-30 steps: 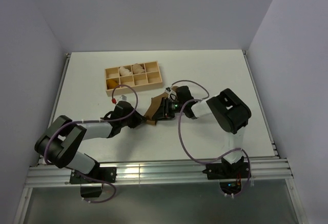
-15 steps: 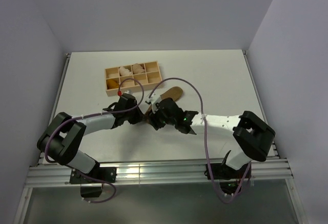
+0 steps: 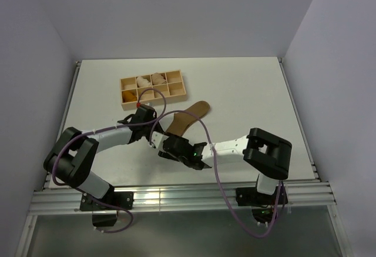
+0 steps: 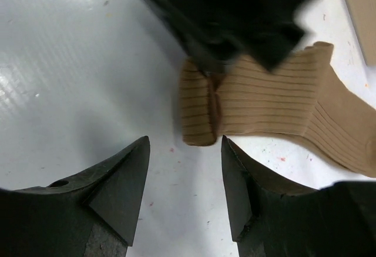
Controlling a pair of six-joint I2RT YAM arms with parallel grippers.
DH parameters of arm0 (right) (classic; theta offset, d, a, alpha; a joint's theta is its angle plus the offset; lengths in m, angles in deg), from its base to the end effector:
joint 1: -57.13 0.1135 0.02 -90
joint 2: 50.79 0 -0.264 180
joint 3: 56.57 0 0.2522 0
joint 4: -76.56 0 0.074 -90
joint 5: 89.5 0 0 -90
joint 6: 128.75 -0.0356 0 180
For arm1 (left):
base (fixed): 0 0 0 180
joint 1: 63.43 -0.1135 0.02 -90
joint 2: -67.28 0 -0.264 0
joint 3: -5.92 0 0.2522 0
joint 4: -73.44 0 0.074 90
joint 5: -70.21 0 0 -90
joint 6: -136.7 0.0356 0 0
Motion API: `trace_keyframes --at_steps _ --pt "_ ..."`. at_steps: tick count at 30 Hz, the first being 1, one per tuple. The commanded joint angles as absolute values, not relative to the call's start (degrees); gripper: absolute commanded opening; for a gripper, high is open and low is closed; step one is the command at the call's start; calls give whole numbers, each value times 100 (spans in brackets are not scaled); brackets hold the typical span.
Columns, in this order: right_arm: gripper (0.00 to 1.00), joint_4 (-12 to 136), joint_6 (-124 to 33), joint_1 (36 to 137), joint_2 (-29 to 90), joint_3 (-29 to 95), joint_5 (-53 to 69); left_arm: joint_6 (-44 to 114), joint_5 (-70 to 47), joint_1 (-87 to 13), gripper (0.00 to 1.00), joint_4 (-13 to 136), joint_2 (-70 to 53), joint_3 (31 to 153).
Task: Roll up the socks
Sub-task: Roll the sock at the center of the board.
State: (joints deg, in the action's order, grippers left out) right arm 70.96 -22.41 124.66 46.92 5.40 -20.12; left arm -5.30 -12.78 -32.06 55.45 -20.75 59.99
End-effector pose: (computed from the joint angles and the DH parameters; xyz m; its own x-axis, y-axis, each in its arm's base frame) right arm 0.1418 0.3100 0.1569 -0.0274 -0.7551 -0.6550 -0.8040 0.4060 -0.4344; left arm 0.2432 -0.1534 0.1504 -0.8717 -0.3846 -0.3037 -0.1722 0.8207 -0.5449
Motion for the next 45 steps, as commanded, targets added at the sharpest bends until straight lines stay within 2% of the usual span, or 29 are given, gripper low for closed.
trace_keyframes --at_steps 1,15,18,19,22,23,25,26,29,30,33,36,44,45 --pt "58 7510 -1853 12674 4913 843 -2621 -392 -1109 -3232 0 5423 -2132 6125" --pt "56 7791 -1563 12753 5757 1168 -2868 -401 -951 -3250 0 5546 -2150 6081" --pt "45 7703 -1616 12753 5915 1212 -2877 -418 -942 -3250 0 5546 -2123 6055" --pt "34 7695 -1668 12744 5942 1221 -2886 -427 -942 -3250 0 5555 -2097 6046" --pt "12 7581 -1861 12727 5978 1203 -2842 -427 -977 -3258 2 5529 -2062 6037" --pt "8 7537 -1923 12718 5978 1186 -2833 -436 -1003 -3276 3 5520 -2044 6028" --pt "0 7493 -2133 12674 5917 1142 -2720 -489 -1064 -3293 9 5546 -1974 5967" --pt "0 7440 -2204 12639 5890 1116 -2658 -515 -1091 -3328 11 5546 -1948 5932" --pt "0 7378 -2477 12516 5784 1046 -2333 -681 -1170 -3434 29 5616 -1789 5809" --pt "0 7369 -2538 12481 5767 1028 -2271 -717 -1179 -3460 37 5660 -1746 5739" --pt "0 7273 -2758 12323 5705 1028 -1867 -866 -1302 -3583 56 5704 -1544 5598" --pt "0 7238 -2925 12147 5626 1001 -1472 -1025 -1434 -3689 67 5765 -1280 5432" --pt "0 7229 -3610 11453 5327 878 40 -1341 -1926 -4102 72 5730 -331 4957" --pt "0 7229 -3698 11270 5292 869 528 -1341 -1961 -4146 75 5765 -243 4852"
